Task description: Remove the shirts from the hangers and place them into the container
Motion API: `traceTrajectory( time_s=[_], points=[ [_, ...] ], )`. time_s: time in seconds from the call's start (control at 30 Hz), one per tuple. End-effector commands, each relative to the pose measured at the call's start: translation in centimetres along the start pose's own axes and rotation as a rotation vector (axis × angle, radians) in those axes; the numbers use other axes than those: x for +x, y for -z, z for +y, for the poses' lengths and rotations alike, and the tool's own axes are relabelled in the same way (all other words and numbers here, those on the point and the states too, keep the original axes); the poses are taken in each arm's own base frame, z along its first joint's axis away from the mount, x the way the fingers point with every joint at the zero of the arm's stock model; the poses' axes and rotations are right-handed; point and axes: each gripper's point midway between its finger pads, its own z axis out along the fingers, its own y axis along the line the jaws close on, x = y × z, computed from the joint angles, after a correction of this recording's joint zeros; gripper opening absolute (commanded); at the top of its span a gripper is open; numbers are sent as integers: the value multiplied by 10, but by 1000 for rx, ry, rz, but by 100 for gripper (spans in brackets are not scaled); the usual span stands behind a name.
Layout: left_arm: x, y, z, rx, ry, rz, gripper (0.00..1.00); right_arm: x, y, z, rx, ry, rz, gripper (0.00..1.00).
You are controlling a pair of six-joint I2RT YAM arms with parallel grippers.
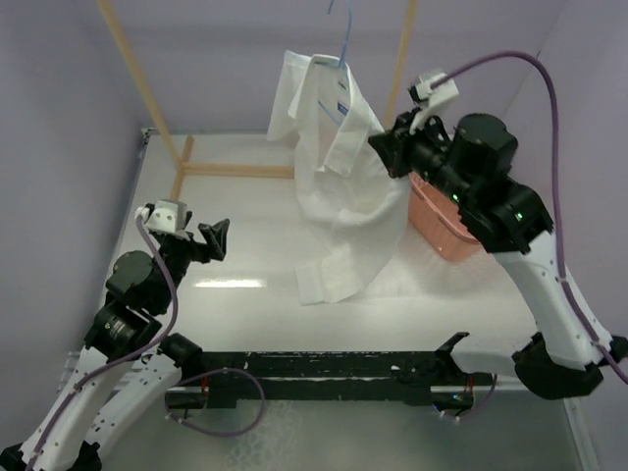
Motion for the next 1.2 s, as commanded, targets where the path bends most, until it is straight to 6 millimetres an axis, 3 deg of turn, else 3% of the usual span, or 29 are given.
traceTrajectory(
  time_s=[0.0,0.17,0.27,0.5,0.67,1.03,1.17],
  points=[
    [-32,-20,-29,144,-85,-103,85,-11,73,25,-157,-81,-76,0],
    [-64,-36,-57,273,-201,-199,88,22,131,60,-380,-133,12,0],
    [-80,-42,-69,327,-256,-250,87,46,153,74,-471,-168,84,0],
    [-127,-24,-77,359,-327,-461,81,95,160,73,-453,-236,183,0],
    [-111,-32,-93,445,-333,-416,75,104,151,77,-466,-257,200,0],
    [-60,-53,-106,522,-319,-277,74,83,150,88,-539,-267,140,0],
    [-52,-52,-109,546,-306,-262,73,77,149,89,-542,-265,120,0]
  ],
)
